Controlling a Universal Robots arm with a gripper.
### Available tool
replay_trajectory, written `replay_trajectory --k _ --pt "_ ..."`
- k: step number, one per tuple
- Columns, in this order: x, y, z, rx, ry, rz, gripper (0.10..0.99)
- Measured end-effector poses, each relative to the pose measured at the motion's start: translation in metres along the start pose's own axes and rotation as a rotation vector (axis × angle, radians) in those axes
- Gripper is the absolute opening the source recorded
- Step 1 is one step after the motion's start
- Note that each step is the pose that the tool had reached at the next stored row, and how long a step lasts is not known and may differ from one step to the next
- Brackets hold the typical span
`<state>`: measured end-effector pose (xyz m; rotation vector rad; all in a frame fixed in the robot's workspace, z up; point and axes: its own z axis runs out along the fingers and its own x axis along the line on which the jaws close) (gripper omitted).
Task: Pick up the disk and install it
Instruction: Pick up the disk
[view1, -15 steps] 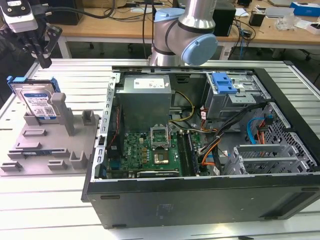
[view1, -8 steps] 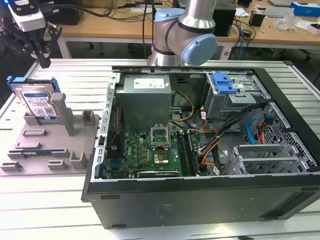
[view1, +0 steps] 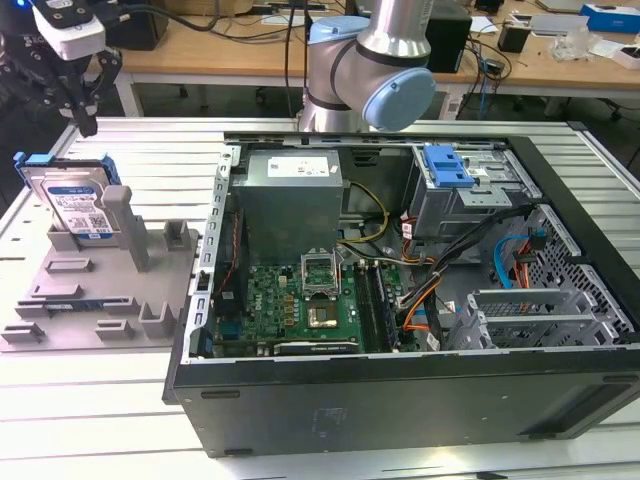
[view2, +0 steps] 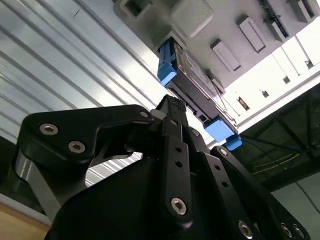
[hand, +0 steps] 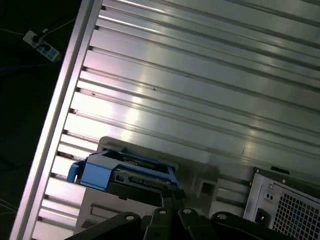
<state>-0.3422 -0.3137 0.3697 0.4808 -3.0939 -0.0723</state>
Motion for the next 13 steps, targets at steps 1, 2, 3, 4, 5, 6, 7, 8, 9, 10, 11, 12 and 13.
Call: replay_trajectory --k 1,2,3,4,5,6,7,8,9,10,11,12,13 --pt "0.0 0.0 0.0 0.0 0.0025 -0.018 0.106" --pt "0.0 0.0 0.0001 -0.001 0.0063 -0.044 0.106" --pt "0.0 0.0 0.0001 -0.002 0.0117 -0.081 0.106" --pt "0.0 0.0 0.0001 -0.003 0.0164 -0.116 0.106" --pt "0.0 0.0 0.0001 -0.004 0.0197 -0.146 0.106" --pt "0.0 0.0 0.0001 -0.004 0.0236 -0.183 0.106" --pt "0.0 0.0 0.0002 -0.004 0.0252 -0.202 0.106" --pt "0.0 0.0 0.0001 -0.005 0.0269 -0.223 0.106" --pt "0.0 0.0 0.0001 -0.005 0.0283 -0.242 0.106" --pt "0.0 0.0 0.0002 -0.005 0.0295 -0.261 0.106" --pt "0.0 0.0 0.0002 -0.006 0.0315 -0.289 0.114" --pt "0.0 0.0 0.0002 -0.006 0.0342 -0.326 0.169" --pt "0.0 -0.0001 0.0002 -0.006 0.036 -0.352 0.235"
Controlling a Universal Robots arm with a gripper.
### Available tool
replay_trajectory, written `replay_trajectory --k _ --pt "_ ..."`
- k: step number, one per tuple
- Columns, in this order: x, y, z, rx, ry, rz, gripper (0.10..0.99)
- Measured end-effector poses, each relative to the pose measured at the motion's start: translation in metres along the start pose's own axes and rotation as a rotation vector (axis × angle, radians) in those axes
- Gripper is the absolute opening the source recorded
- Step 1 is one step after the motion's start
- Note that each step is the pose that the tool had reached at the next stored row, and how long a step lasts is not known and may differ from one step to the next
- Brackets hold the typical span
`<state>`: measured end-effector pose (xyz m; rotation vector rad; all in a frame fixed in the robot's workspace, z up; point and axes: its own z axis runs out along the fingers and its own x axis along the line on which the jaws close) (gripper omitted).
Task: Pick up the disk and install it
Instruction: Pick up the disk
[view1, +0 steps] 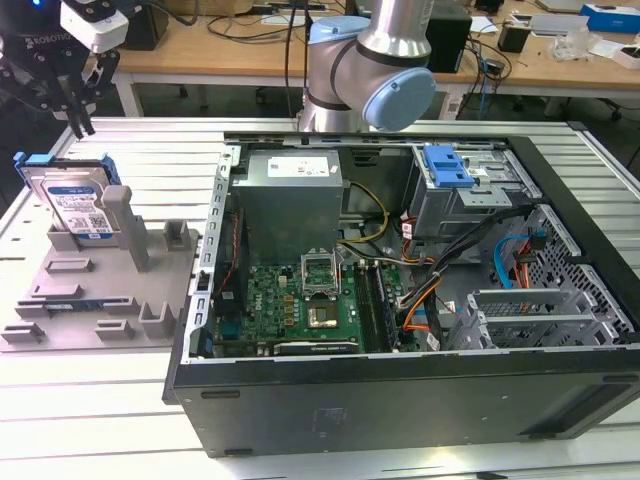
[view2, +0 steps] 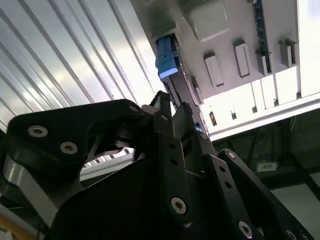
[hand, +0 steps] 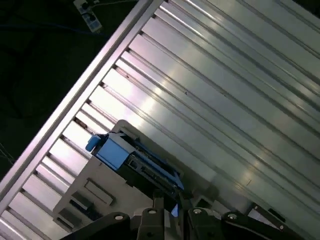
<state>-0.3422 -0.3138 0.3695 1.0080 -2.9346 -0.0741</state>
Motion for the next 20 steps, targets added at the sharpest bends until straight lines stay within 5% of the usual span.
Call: replay_trajectory --k 1,3,20 --pt "0.0 0.0 0.0 0.0 0.003 -0.036 0.357" --pt "0.0 0.0 0.0001 0.0 0.0068 -0.083 0.424" --pt "0.0 0.0 0.0002 0.008 0.0305 -0.48 0.424"
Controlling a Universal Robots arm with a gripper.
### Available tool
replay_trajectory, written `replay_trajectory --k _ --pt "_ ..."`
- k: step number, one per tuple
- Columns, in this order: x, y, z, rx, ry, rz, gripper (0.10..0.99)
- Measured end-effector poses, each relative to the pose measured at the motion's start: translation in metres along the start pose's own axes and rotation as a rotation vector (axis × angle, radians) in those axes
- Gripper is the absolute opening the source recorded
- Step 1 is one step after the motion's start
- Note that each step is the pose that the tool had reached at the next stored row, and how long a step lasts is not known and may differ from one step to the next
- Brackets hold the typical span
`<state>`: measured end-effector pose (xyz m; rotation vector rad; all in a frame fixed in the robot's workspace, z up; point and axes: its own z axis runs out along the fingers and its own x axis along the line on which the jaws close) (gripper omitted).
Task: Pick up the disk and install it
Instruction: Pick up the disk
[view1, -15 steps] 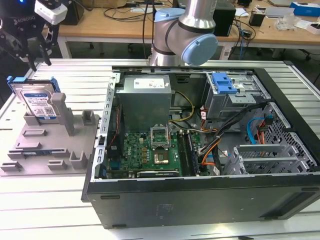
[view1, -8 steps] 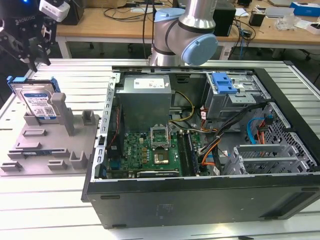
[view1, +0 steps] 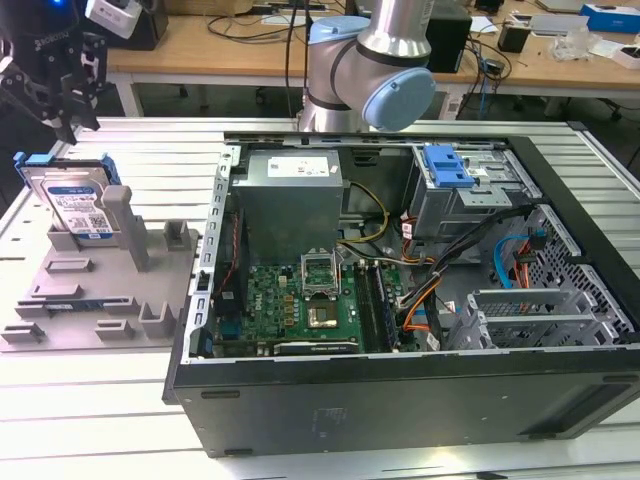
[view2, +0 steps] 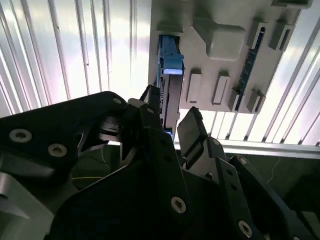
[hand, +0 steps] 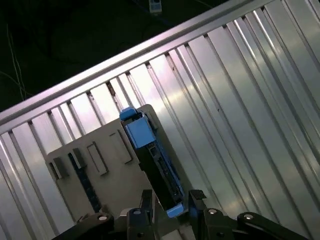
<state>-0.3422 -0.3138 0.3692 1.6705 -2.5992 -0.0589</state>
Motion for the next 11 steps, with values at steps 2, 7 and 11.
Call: replay_trajectory --k 2,7,11 --pt "0.0 0.0 0.0 0.001 0.0024 -0.041 0.424" --pt "0.0 0.0 0.0 0.004 0.0106 -0.177 0.424" --pt "0.0 0.0 0.0001 0.007 0.0172 -0.285 0.424"
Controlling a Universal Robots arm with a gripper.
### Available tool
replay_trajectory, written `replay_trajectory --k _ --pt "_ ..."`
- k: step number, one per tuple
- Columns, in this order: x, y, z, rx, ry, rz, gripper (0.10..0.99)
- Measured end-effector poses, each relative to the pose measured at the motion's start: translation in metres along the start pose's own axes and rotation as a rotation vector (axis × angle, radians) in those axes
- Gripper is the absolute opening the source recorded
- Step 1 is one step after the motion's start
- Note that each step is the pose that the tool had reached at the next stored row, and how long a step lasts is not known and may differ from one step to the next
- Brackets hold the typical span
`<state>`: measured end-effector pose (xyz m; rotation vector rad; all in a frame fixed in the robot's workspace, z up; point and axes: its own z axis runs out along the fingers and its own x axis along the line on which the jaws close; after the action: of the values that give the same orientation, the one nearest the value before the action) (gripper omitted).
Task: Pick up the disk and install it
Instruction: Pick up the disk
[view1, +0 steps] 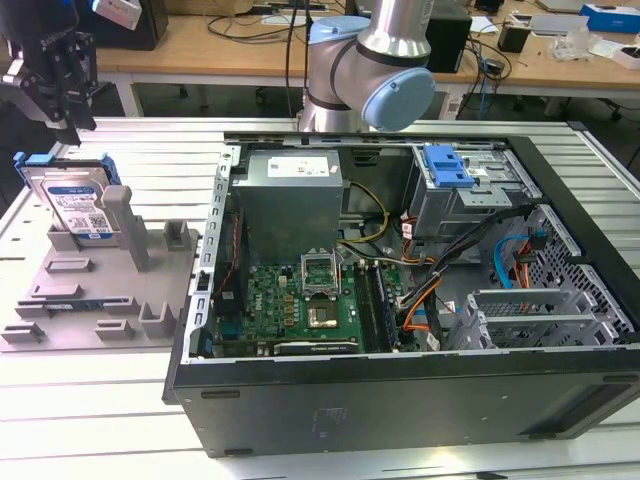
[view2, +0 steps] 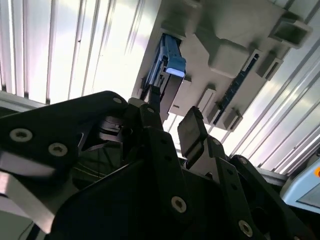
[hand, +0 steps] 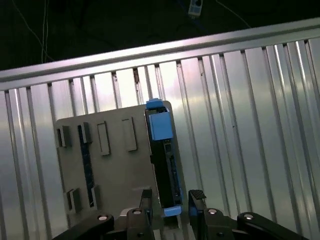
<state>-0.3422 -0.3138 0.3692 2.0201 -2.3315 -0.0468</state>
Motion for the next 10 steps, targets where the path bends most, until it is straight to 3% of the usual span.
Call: replay_trajectory --k 6,10 --pt "0.0 0.0 0.0 0.0 0.0013 -0.006 0.424" --pt "-0.0005 0.0002 0.0004 0.004 0.0046 -0.056 0.424"
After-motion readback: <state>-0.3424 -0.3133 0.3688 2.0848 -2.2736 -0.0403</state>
